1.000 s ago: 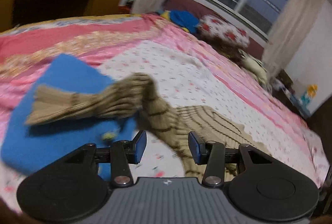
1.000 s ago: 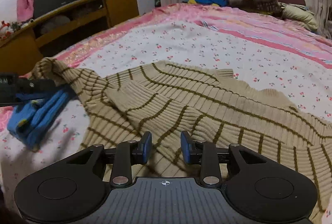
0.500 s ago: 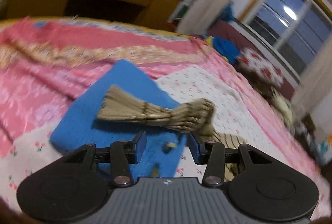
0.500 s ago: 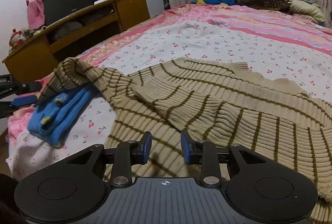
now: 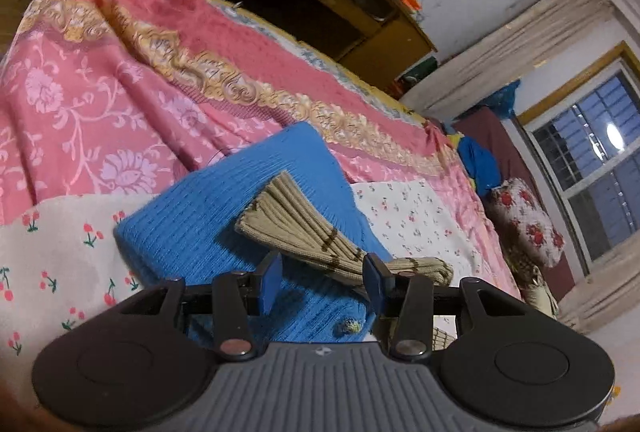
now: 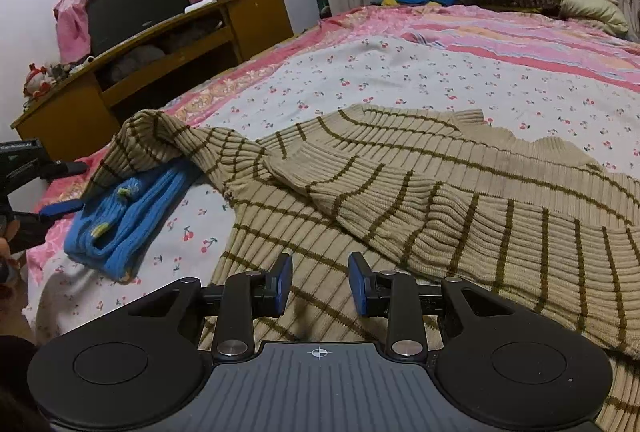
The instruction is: Fold small clothes
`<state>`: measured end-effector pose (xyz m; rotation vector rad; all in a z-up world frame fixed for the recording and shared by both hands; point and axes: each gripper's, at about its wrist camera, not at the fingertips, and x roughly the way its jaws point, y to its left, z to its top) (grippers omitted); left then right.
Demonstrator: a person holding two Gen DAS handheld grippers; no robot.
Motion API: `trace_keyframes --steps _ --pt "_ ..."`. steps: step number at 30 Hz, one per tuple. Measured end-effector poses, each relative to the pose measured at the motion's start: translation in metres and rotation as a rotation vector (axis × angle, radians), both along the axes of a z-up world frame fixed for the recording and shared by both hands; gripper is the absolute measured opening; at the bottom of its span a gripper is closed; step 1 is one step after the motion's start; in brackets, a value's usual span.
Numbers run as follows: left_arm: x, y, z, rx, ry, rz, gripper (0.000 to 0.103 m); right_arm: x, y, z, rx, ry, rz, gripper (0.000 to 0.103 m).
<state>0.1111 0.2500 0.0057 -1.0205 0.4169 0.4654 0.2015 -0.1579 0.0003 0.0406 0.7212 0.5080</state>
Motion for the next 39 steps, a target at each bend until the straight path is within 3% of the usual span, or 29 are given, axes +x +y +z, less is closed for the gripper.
trace_keyframes --steps 8,13,18,23,31,39 --pt "0.015 0.007 -0.017 -0.067 0.008 0.089 0.047 -0.002 -0.005 -0.001 0.018 0.006 -0.013 0.031" --pt "0.016 0.014 -0.014 -0.039 -0.013 0.090 0.020 -0.006 -0.011 -0.001 0.033 0.003 -0.021 0.031" --pt "0.018 0.014 -0.009 -0.015 -0.042 0.049 0.011 -0.012 -0.011 -0.002 -0.017 -0.028 -0.041 0.031" --pt "0.027 -0.018 0.031 0.130 -0.127 -0.108 0.011 -0.020 -0.021 0.000 -0.004 -0.037 -0.056 0.031" --pt "0.075 -0.110 0.086 0.226 -0.251 -0.460 0.011 -0.030 -0.050 0.007 0.034 -0.050 -0.106 0.031" --pt "0.115 -0.193 0.145 0.342 -0.371 -0.713 0.011 -0.031 -0.090 0.018 0.092 -0.075 -0.174 0.031"
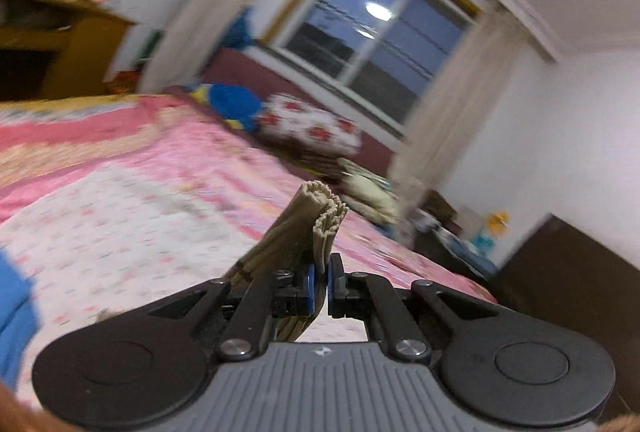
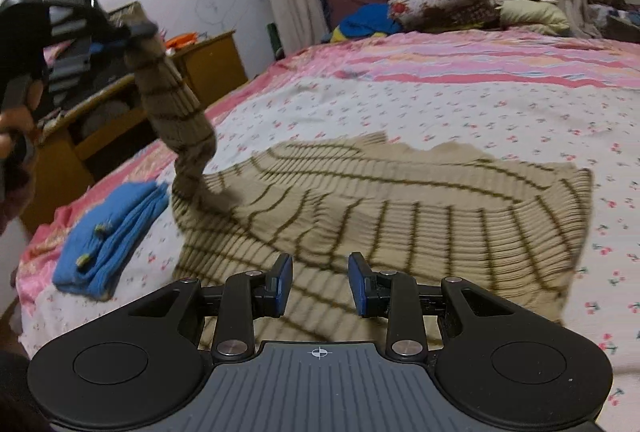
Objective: Fold small clothes
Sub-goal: 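Fold the held sleeve over the sweater body with the left tool and release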
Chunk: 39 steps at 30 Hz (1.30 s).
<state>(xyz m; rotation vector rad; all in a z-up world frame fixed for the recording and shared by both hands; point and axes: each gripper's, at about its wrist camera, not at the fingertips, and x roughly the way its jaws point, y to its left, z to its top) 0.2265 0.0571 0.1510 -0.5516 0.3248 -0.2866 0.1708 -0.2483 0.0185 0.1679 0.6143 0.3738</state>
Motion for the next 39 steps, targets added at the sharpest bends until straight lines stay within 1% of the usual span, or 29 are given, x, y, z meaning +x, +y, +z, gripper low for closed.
trace_keyframes --steps 3,6,8,10,11,12,13,15,18,19,23,25,28,29,32,34,37,39 --pt "0.009 -0.029 0.012 0.021 -0.018 -0.116 0.011 0.003 -0.013 0.003 0.030 -0.004 -0.017 0.031" --pt "0.019 -0.067 0.011 0.044 0.001 -0.245 0.011 0.004 -0.022 0.005 0.041 -0.010 -0.035 0.031" --pt "0.023 -0.091 0.003 0.069 0.022 -0.329 0.011 0.003 -0.029 0.006 0.046 -0.011 -0.052 0.031" --pt "0.024 -0.114 -0.011 0.086 0.063 -0.415 0.011 0.004 -0.036 0.007 0.054 -0.008 -0.077 0.031" --pt "0.023 -0.123 -0.020 0.100 0.093 -0.455 0.013 0.006 -0.041 0.006 0.060 -0.003 -0.089 0.031" --pt "0.022 -0.129 -0.027 0.120 0.118 -0.472 0.016 0.007 -0.047 0.005 0.068 0.004 -0.105 0.031" --pt "0.022 -0.132 -0.035 0.148 0.151 -0.471 0.019 0.008 -0.051 0.004 0.075 0.012 -0.118 0.031" --pt "0.017 -0.127 -0.043 0.169 0.176 -0.445 0.022 0.012 -0.058 0.000 0.093 0.035 -0.135 0.033" --pt "0.005 -0.095 -0.052 0.160 0.193 -0.375 0.033 0.016 -0.067 -0.007 0.123 0.078 -0.156 0.033" --pt "0.001 -0.080 -0.057 0.162 0.197 -0.346 0.034 0.017 -0.070 -0.010 0.135 0.091 -0.162 0.033" --pt "-0.012 -0.031 -0.076 0.182 0.234 -0.253 0.036 0.023 -0.078 -0.021 0.187 0.140 -0.184 0.033" --pt "-0.012 -0.015 -0.092 0.205 0.248 -0.207 0.036 0.027 -0.081 -0.026 0.221 0.160 -0.194 0.033" --pt "-0.015 0.006 -0.117 0.237 0.277 -0.157 0.036 0.033 -0.080 -0.028 0.227 0.161 -0.219 0.033" --pt "-0.016 0.010 -0.123 0.245 0.283 -0.149 0.036 0.034 -0.079 -0.029 0.230 0.161 -0.225 0.033" --pt "-0.014 0.017 -0.140 0.273 0.300 -0.126 0.037 0.041 -0.079 -0.032 0.258 0.175 -0.249 0.038" --pt "-0.013 0.018 -0.146 0.309 0.300 -0.095 0.037 0.046 -0.078 -0.033 0.283 0.183 -0.271 0.040" --pt "-0.012 0.019 -0.153 0.339 0.305 -0.076 0.037 0.051 -0.076 -0.032 0.311 0.178 -0.293 0.039" --pt "-0.013 0.018 -0.155 0.361 0.296 -0.085 0.037 0.055 -0.077 -0.033 0.331 0.187 -0.319 0.039"
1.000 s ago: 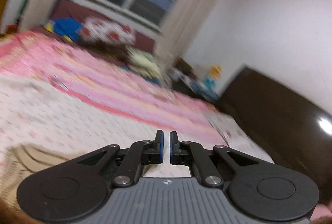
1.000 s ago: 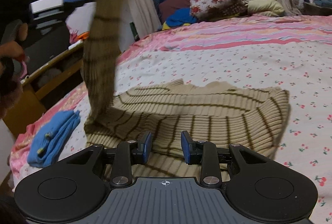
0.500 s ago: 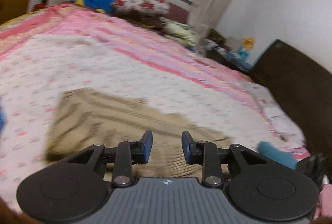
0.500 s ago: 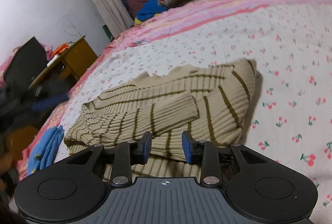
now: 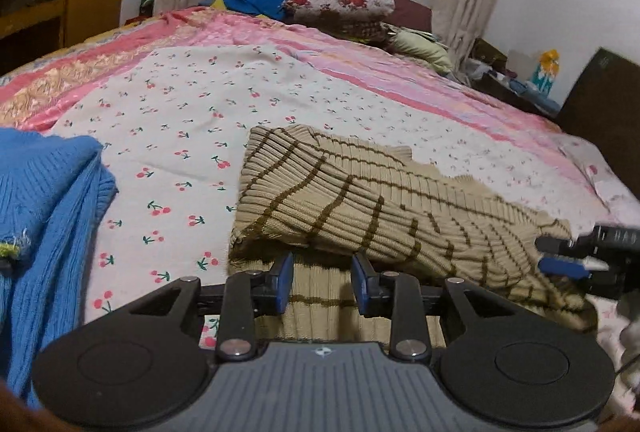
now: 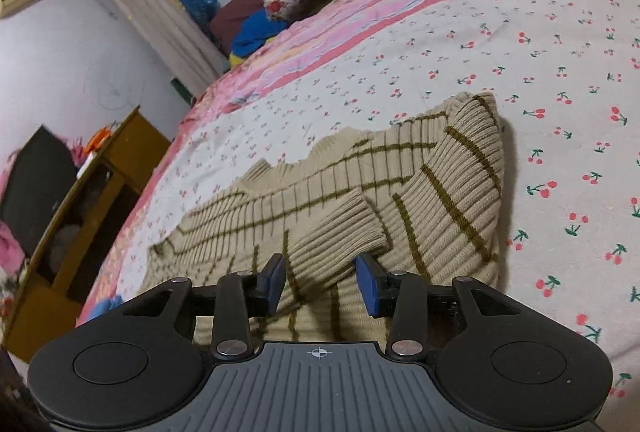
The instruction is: Fold small clothes
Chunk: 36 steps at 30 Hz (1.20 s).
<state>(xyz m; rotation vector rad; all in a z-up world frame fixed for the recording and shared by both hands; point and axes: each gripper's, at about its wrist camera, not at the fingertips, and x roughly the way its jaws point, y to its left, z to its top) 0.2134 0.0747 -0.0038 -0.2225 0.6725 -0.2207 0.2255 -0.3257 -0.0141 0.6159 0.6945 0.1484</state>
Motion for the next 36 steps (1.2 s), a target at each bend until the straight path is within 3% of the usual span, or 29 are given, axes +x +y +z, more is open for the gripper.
trace_keyframes --steps 12,17,18,21,27,32,36 --pt "-0.003 0.002 -0.002 -0.049 0.006 -0.045 0.037 0.005 0.003 0.000 0.030 -0.012 -0.050 0.038" --pt "-0.004 0.003 -0.004 -0.064 0.014 -0.048 0.037 0.015 0.003 -0.007 0.037 0.041 -0.089 0.034" --pt "-0.004 0.003 -0.003 -0.065 0.012 -0.047 0.037 0.014 0.003 -0.007 0.049 0.042 -0.090 0.032" --pt "-0.005 0.005 -0.002 -0.075 0.007 -0.042 0.037 0.014 -0.002 -0.008 0.109 0.065 -0.095 0.009" --pt "-0.008 0.007 0.005 -0.092 -0.037 -0.036 0.037 0.003 -0.009 0.013 0.163 -0.015 -0.109 0.005" --pt "-0.006 0.007 0.004 -0.089 -0.033 -0.030 0.039 -0.020 -0.016 0.037 0.102 -0.109 -0.117 0.004" --pt "0.000 0.004 -0.007 -0.055 0.034 -0.030 0.042 -0.019 -0.023 0.014 0.034 -0.016 -0.128 0.004"
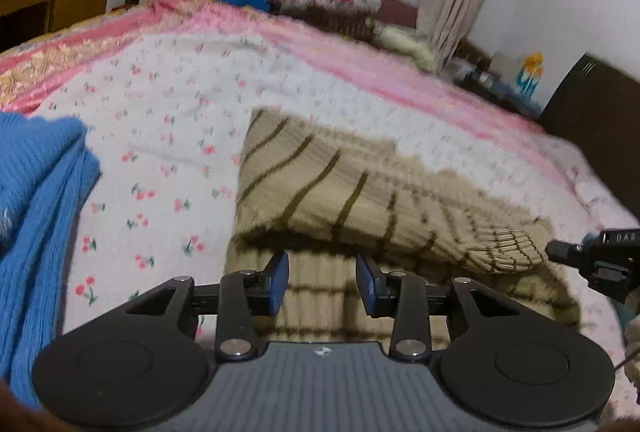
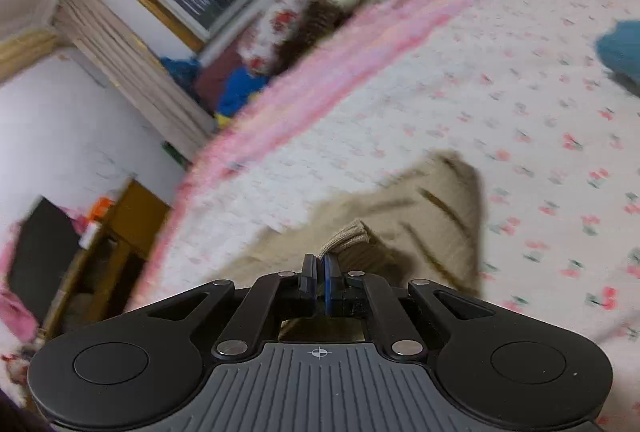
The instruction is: Fold small clothes
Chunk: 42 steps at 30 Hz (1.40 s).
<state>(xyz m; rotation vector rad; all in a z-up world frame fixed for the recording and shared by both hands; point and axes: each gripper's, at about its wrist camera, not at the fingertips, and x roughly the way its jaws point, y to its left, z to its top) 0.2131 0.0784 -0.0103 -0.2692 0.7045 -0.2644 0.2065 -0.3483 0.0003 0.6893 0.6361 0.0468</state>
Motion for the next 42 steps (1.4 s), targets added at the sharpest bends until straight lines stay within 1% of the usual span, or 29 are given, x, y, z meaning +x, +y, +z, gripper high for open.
trace_keyframes --steps 3,4,8,10,12,14,16,20,23,25,26,28,29,31,32,33,36,37,38,40,42 --pt "0.001 -0.002 -0.004 0.018 0.022 -0.004 0.042 0.003 0.008 -0.016 -0.069 0.071 0.008 0.005" --pt "0.001 -0.002 -0.004 0.019 0.020 -0.004 0.042 0.003 0.009 -0.018 -0.064 0.078 0.015 0.010" --pt "-0.002 0.000 0.000 0.004 0.004 0.000 0.042 0.006 0.005 -0.012 -0.028 0.056 0.001 0.010" --pt "-0.003 0.001 0.002 -0.006 -0.012 0.002 0.042 0.005 0.004 -0.006 -0.033 0.035 -0.005 0.010" --pt "-0.003 0.003 0.005 -0.006 -0.023 0.007 0.042 0.005 0.006 -0.003 -0.087 0.038 -0.016 0.010" --pt "-0.004 0.004 0.006 -0.002 -0.024 0.016 0.042 0.006 0.009 -0.006 -0.151 0.084 -0.025 0.010" --pt "-0.003 0.007 0.006 0.006 -0.022 0.035 0.042 0.009 0.014 -0.011 -0.184 0.112 -0.016 0.010" --pt "0.000 0.012 0.012 0.016 -0.043 0.079 0.042 0.004 0.023 -0.004 -0.271 0.090 -0.015 0.010" --pt "0.006 0.010 0.015 0.021 -0.053 0.100 0.042 0.001 0.030 0.007 -0.320 0.051 -0.002 0.010" --pt "0.009 0.005 0.013 0.048 -0.059 0.101 0.042 0.001 0.038 0.012 -0.347 0.021 0.024 0.010" --pt "0.010 0.003 0.011 0.070 -0.055 0.103 0.042 0.002 0.041 0.013 -0.355 0.012 0.039 0.010" --pt "0.015 0.003 0.003 0.101 -0.005 0.107 0.043 0.007 0.047 0.011 -0.374 0.016 0.061 0.011" --pt "0.015 0.007 -0.001 0.099 0.011 0.115 0.043 0.011 0.049 0.007 -0.383 0.033 0.069 0.011" --pt "0.013 0.012 -0.001 0.101 0.015 0.122 0.043 0.018 0.050 -0.002 -0.397 0.094 0.093 0.011" --pt "0.012 0.015 -0.001 0.123 0.031 0.146 0.043 0.020 0.050 -0.006 -0.403 0.110 0.102 0.010" --pt "0.011 0.018 -0.001 0.128 0.039 0.163 0.043 0.020 0.050 -0.007 -0.415 0.105 0.106 0.010" --pt "0.003 0.032 0.001 0.062 0.068 0.193 0.043 0.014 0.050 -0.004 -0.425 0.101 0.105 0.011" --pt "-0.001 0.035 0.004 0.046 0.069 0.194 0.043 0.011 0.049 -0.001 -0.423 0.095 0.103 0.013" --pt "-0.006 0.036 0.008 0.043 0.064 0.191 0.043 0.006 0.049 0.002 -0.424 0.086 0.103 0.013" --pt "-0.016 0.034 0.016 0.042 0.053 0.166 0.043 -0.004 0.051 0.006 -0.427 0.068 0.116 0.014" --pt "-0.032 0.033 0.020 0.023 0.066 0.126 0.043 -0.015 0.053 0.006 -0.430 0.072 0.138 0.014"
